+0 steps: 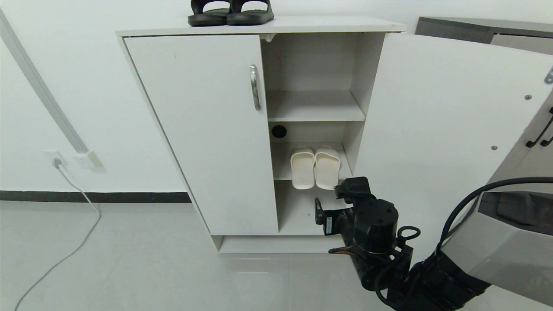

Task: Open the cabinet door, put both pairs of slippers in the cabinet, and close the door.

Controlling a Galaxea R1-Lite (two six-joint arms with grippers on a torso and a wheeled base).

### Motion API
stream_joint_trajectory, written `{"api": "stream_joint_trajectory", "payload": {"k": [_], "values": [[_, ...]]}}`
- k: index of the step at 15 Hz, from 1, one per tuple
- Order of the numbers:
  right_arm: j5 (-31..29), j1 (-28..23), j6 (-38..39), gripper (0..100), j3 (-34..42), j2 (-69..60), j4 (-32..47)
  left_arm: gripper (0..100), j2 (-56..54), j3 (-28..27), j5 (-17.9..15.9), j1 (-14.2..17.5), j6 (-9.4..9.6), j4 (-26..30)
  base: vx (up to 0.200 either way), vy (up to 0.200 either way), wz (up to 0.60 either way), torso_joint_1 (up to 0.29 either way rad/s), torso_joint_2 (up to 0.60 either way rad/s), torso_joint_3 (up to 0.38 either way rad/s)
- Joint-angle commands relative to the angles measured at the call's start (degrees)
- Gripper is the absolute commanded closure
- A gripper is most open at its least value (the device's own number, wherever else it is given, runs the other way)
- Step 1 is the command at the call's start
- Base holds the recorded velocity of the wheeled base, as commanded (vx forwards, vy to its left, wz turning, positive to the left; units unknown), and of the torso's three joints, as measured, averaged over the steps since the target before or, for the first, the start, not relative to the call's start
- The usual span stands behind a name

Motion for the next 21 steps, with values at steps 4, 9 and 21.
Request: {"api": "stream_joint_trajectory", "payload": {"k": [4, 9, 21], "values": [[0.4, -0.2, -0.1, 0, 0.9, -0.2, -1.6, 100, 0.0, 0.0, 0.0, 0.1, 0.14, 0.0, 0.000, 0.000, 0.00, 0.004, 0.00, 0.204], [0.4, -1.3, -3.0, 0, 2.2, 0.0, -4.5, 100, 0.0, 0.0, 0.0, 0.1, 0.06, 0.0, 0.000, 0.000, 0.00, 0.002, 0.00, 0.113], [4.7, -1.8, -3.5, 0, 5.0, 1.3, -8.4, 100, 0.0, 0.0, 0.0, 0.1, 0.06, 0.0, 0.000, 0.200, 0.00, 0.004, 0.01, 0.011]]}}
